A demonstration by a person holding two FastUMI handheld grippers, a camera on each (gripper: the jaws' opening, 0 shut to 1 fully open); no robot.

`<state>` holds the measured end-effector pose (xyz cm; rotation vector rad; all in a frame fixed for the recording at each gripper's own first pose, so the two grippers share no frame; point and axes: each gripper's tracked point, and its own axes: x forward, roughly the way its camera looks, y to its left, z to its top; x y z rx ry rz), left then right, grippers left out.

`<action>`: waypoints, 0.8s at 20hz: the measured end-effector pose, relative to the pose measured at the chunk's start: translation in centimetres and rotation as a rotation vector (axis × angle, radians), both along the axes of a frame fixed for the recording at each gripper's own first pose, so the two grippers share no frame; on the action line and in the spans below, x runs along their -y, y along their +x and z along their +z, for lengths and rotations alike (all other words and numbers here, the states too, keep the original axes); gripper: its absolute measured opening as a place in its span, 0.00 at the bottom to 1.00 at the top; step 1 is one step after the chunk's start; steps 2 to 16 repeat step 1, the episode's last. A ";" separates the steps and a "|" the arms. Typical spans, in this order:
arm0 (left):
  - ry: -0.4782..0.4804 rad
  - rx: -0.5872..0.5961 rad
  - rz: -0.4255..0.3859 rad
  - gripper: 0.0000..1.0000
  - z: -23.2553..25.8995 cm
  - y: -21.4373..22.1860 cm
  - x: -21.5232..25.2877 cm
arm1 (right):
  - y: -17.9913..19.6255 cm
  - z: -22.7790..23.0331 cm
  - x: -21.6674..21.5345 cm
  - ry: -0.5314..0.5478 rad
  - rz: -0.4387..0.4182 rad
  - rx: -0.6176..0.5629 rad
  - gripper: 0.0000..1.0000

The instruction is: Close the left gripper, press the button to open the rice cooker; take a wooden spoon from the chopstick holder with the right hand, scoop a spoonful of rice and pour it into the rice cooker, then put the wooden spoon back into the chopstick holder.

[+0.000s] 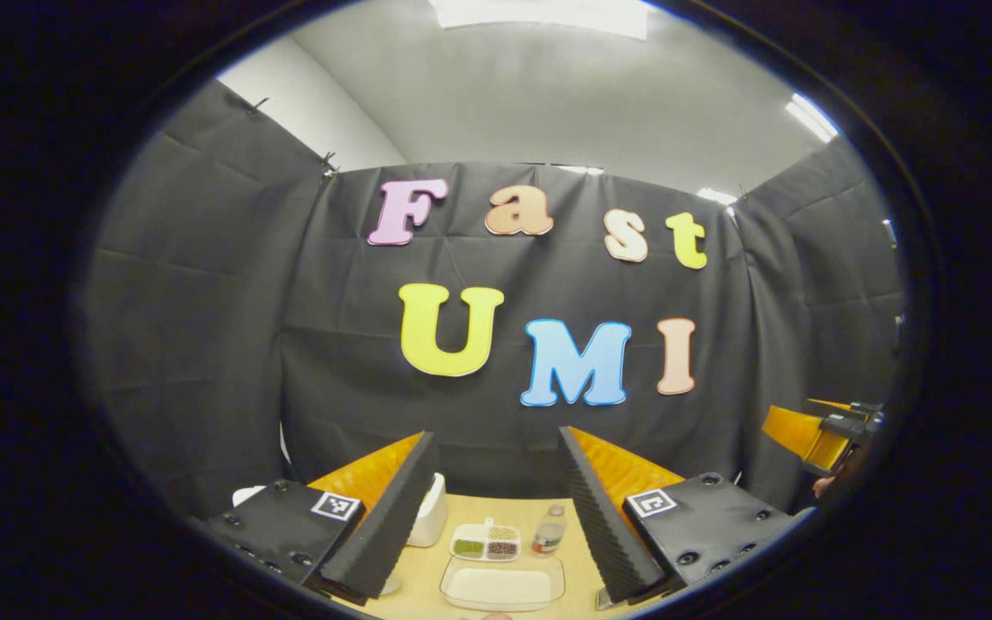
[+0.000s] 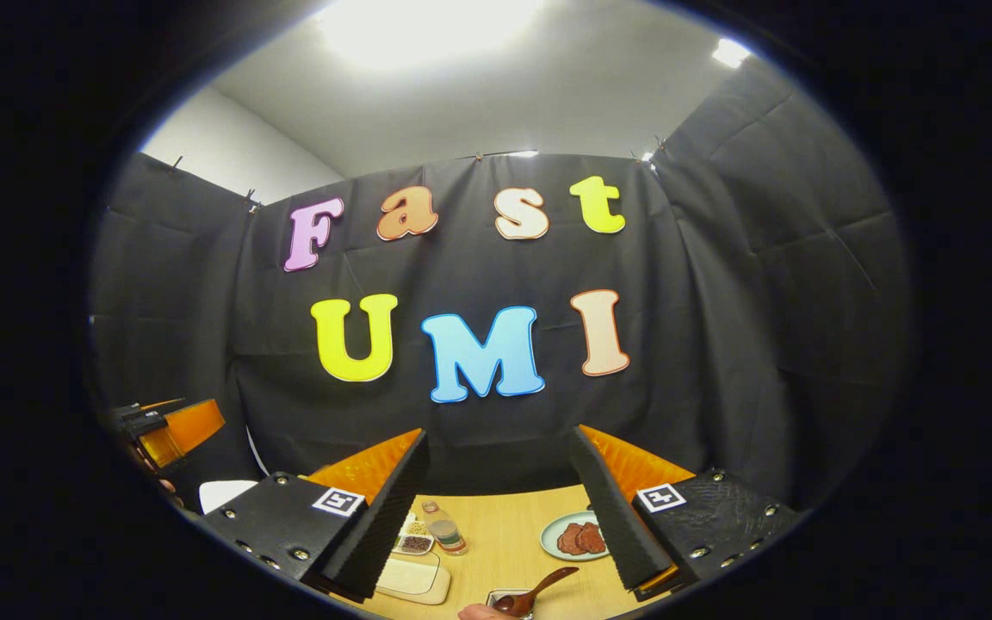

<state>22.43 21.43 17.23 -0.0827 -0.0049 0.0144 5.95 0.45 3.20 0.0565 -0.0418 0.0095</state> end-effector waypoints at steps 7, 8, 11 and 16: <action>0.003 -0.001 -0.002 0.96 0.0 0.0 0.1 | 0.1 -0.1 -0.2 -0.001 0.006 -0.005 0.99; 0.003 -0.001 -0.002 0.96 0.0 0.0 0.1 | 0.1 -0.1 -0.2 -0.001 0.006 -0.005 0.99; 0.003 -0.001 -0.002 0.96 0.0 0.0 0.1 | 0.1 -0.1 -0.2 -0.001 0.006 -0.005 0.99; 0.003 -0.001 -0.002 0.96 0.0 0.0 0.1 | 0.1 -0.1 -0.2 -0.001 0.006 -0.005 0.99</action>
